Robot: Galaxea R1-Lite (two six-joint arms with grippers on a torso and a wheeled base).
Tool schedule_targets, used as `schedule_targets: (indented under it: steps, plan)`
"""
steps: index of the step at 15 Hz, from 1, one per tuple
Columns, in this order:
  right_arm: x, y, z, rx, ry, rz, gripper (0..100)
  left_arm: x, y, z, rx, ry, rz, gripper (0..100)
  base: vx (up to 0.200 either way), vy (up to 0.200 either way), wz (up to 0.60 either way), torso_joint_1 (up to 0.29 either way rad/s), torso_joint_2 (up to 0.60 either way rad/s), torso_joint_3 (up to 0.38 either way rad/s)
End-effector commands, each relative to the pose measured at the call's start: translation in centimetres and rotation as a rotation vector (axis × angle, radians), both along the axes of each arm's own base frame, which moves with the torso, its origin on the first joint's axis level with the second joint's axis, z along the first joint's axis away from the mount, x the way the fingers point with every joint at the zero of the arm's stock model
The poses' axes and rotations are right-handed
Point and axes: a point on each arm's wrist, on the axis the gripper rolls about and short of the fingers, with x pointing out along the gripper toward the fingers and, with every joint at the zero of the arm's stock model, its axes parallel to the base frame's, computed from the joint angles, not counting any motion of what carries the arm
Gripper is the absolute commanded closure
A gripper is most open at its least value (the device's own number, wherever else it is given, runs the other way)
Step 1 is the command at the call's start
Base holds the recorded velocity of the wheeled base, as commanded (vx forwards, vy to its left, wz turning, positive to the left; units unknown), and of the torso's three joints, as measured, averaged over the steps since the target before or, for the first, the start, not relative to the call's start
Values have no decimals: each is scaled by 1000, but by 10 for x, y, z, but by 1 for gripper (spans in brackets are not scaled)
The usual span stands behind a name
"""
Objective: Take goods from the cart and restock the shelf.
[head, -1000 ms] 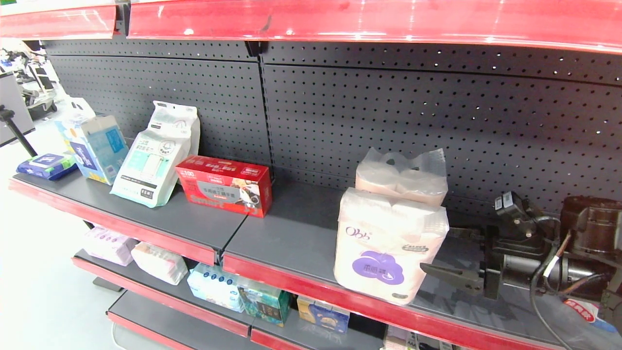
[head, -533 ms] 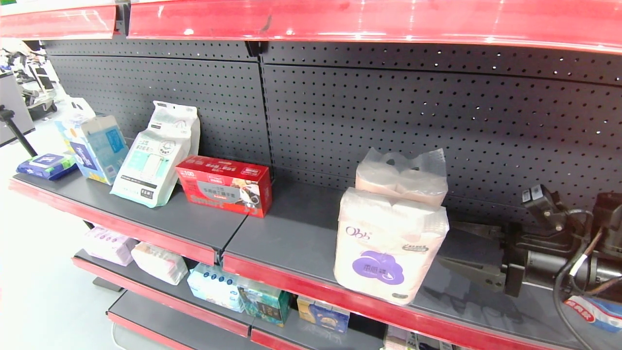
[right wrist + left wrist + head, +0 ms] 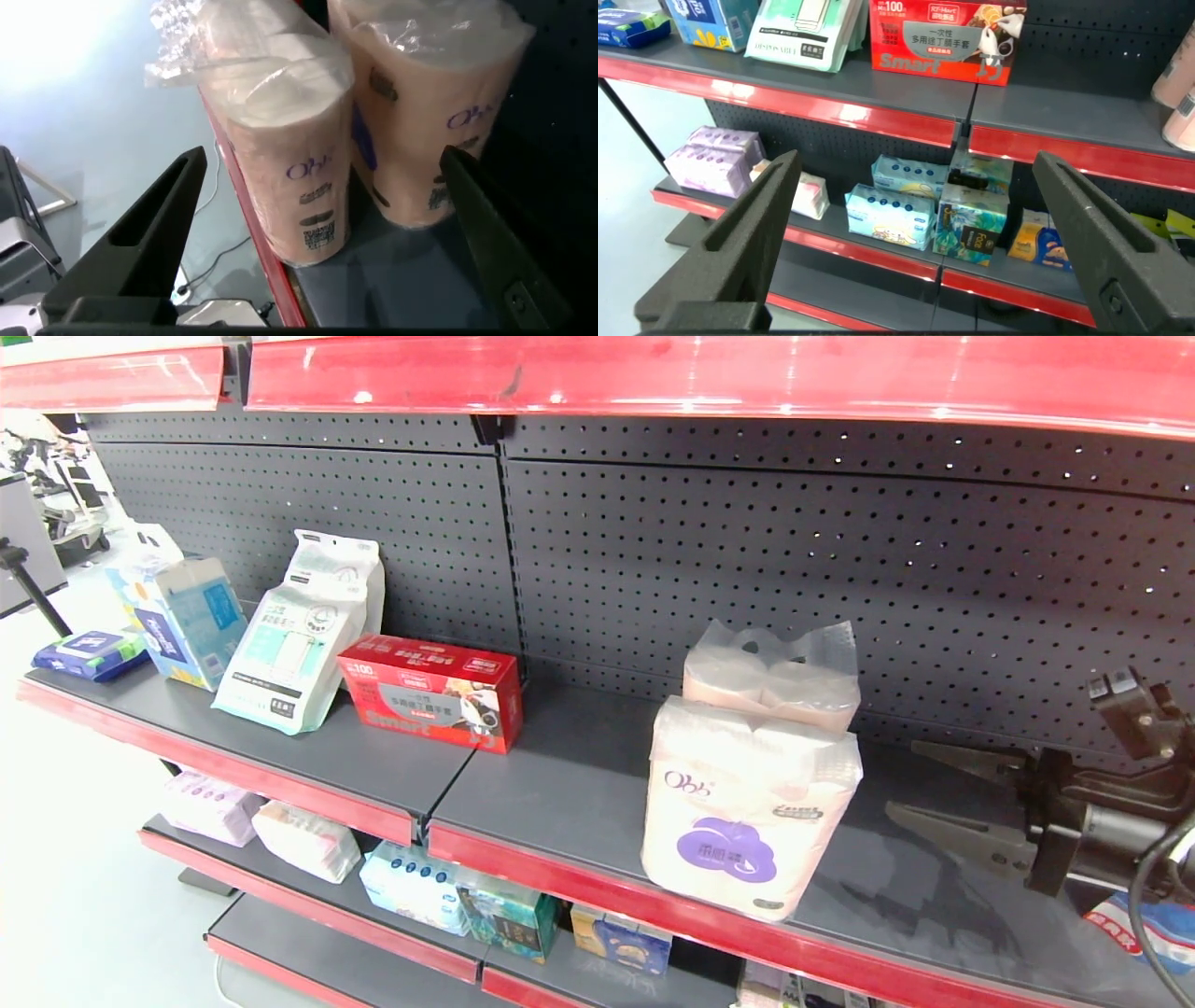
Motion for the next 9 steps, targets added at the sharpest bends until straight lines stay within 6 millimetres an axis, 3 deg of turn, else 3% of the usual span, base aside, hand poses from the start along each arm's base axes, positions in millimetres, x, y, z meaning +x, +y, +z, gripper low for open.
schedule_targets:
  steps: [1,9]
  plan:
    - [-10,-7,10,23,-22,-40,0,0,0,0,0,1,0,0,0,0,0,0,0,0]
    - [-66,-19,30,38,21,-362,0,0,0,0,0,1,0,0,0,0,0,0,0,0]
